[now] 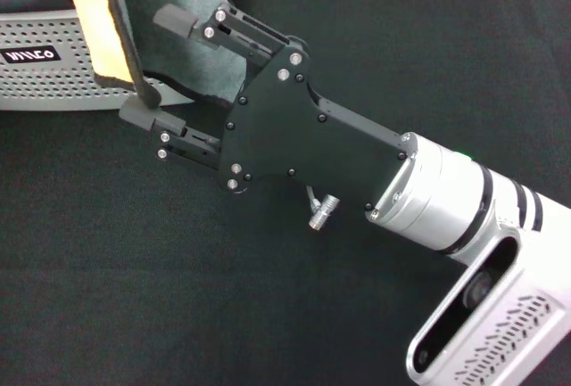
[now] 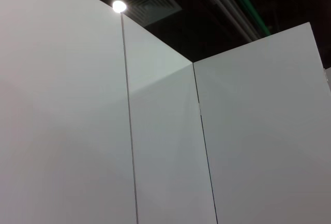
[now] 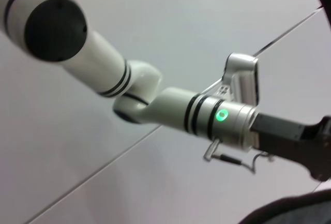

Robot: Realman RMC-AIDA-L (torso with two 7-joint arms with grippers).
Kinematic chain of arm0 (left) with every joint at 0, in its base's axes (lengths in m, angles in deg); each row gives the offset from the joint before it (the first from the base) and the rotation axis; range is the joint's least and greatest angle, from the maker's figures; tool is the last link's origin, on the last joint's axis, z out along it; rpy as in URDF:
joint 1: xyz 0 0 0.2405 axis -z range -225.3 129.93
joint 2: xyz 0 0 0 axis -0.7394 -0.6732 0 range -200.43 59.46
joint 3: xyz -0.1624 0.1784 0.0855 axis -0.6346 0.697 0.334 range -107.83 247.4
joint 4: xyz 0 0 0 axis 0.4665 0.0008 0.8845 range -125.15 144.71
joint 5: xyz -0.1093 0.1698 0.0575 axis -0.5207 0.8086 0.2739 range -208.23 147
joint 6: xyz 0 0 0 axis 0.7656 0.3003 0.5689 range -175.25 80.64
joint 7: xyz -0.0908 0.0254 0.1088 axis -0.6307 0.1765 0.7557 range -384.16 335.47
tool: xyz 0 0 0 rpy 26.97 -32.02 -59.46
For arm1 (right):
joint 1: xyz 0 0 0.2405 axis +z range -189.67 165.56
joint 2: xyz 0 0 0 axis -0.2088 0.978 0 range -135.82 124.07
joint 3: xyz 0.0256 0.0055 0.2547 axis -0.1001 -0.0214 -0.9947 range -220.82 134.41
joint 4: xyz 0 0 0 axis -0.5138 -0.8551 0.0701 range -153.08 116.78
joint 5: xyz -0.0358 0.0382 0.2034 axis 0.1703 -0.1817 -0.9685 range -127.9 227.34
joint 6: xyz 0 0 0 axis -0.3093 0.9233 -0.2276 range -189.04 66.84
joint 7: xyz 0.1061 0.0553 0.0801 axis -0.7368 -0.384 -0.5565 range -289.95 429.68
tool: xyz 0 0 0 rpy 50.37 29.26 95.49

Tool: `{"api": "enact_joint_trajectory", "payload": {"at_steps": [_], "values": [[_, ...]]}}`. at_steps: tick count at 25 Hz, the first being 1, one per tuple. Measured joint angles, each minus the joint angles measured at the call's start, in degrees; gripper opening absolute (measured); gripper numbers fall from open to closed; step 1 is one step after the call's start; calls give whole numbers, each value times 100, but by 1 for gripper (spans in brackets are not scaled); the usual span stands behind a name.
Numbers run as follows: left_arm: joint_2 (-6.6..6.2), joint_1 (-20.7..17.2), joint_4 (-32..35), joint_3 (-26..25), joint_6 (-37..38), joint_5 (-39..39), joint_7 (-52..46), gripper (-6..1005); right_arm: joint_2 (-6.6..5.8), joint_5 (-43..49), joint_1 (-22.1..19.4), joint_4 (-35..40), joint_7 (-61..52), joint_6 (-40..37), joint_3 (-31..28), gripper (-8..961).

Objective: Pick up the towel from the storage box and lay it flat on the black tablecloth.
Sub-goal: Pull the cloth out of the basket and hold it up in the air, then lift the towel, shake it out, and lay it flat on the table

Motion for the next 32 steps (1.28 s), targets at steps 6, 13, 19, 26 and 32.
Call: {"api": "enact_joint_trajectory", "payload": {"at_steps": [6,13,19,26,32], "values": [[-5,-33,-6,-12,2,0,9,12,0,1,-49,33,2,-208,76,629],[-31,-45,-29,-23,7,0,80,12,0,-6,-61,48,11,-217,106,395],[-47,-45,-34,-13,10,-1,83,12,0,-31,-68,22,14,-217,61,337],[-47,-47,-35,-35,13,-8,83,12,0,-69,-58,-31,-37,-217,54,286],[-45,-193,-114,6,91,-9,143,13,-1,-77,-36,-99,-681,-226,-89,118]]}}
